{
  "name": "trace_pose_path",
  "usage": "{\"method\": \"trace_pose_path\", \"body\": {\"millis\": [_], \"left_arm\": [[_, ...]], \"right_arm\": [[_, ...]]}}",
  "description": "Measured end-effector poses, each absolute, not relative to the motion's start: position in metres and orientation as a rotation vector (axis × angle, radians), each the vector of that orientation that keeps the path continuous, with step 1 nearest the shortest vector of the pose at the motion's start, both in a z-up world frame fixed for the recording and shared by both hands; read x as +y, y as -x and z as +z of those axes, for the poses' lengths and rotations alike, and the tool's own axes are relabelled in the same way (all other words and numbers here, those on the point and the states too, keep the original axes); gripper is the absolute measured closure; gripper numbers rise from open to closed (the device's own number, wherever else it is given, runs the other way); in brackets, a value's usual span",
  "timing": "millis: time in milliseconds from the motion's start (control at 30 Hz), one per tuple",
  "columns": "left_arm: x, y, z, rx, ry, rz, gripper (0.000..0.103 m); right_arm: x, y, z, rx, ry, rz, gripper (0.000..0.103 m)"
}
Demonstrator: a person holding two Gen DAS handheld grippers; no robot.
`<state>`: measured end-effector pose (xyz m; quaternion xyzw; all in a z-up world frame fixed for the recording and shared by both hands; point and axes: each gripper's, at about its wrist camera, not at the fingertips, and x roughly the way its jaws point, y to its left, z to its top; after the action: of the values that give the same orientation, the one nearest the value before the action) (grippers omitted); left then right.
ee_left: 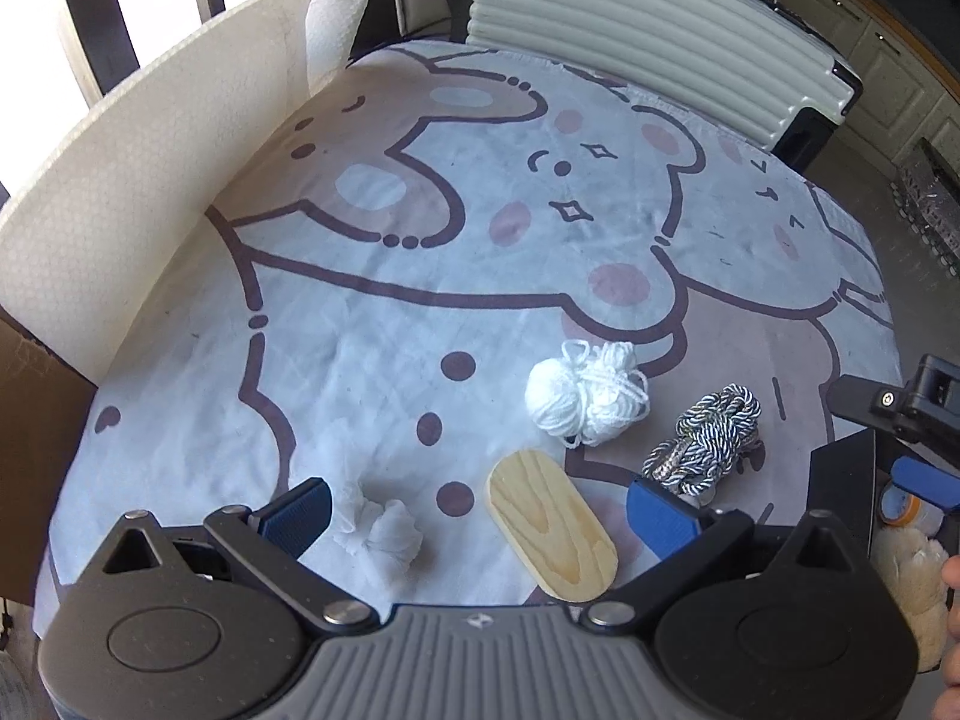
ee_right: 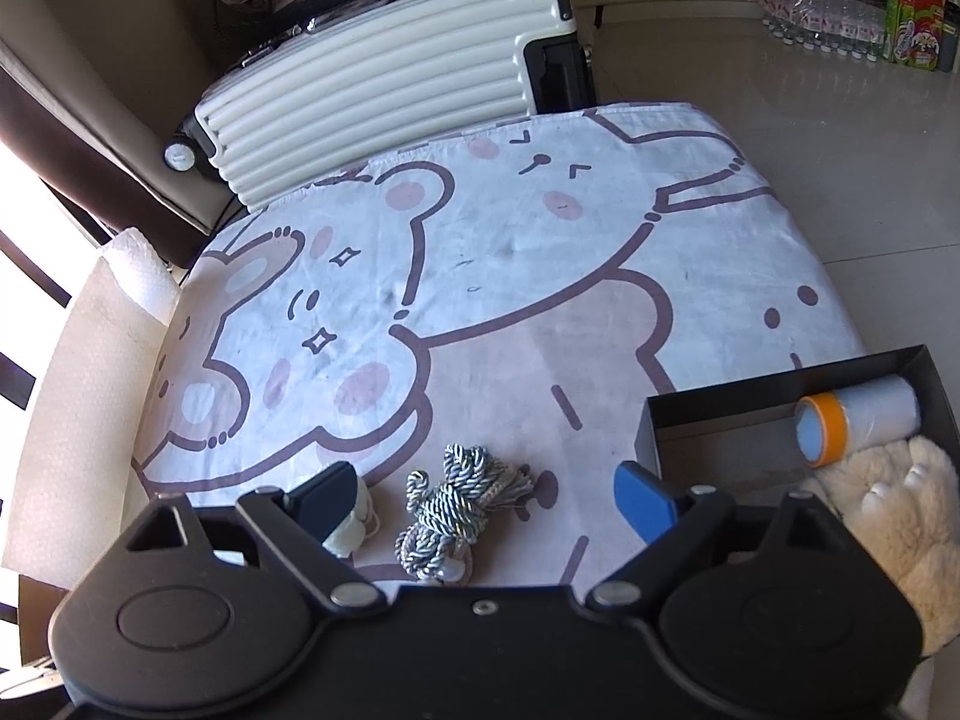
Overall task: Organize objects
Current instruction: 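Move the right gripper over the twisted cord while the left gripper moves over the wooden oval board, then close the right gripper on the twisted cord while the left gripper grasps the wooden board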
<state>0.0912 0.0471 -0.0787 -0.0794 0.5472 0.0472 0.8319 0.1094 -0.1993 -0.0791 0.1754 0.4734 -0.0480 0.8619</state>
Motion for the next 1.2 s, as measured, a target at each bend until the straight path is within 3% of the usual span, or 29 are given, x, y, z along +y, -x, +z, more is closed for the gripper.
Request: {"method": "trace_pose_path", "body": {"millis": [500,800,1200], "left_arm": [[0.025,-0.112,-0.124,1.292,0.31,0.115,0.022],[0.01,-0.116,-0.145,1.35,0.254,0.126,0.024],[0.01,-0.116,-0.154,1.355,0.171,0.044,0.039]], "right_arm": [[-0.186,-0.141,-0.121,1.157,-0.362,-0.03,0.045],[-0.188,-0.153,-0.151,1.248,-0.463,-0.03,0.052],[-0.181,-0.169,-0.176,1.285,-0.547,-0.045,0.056]]}}
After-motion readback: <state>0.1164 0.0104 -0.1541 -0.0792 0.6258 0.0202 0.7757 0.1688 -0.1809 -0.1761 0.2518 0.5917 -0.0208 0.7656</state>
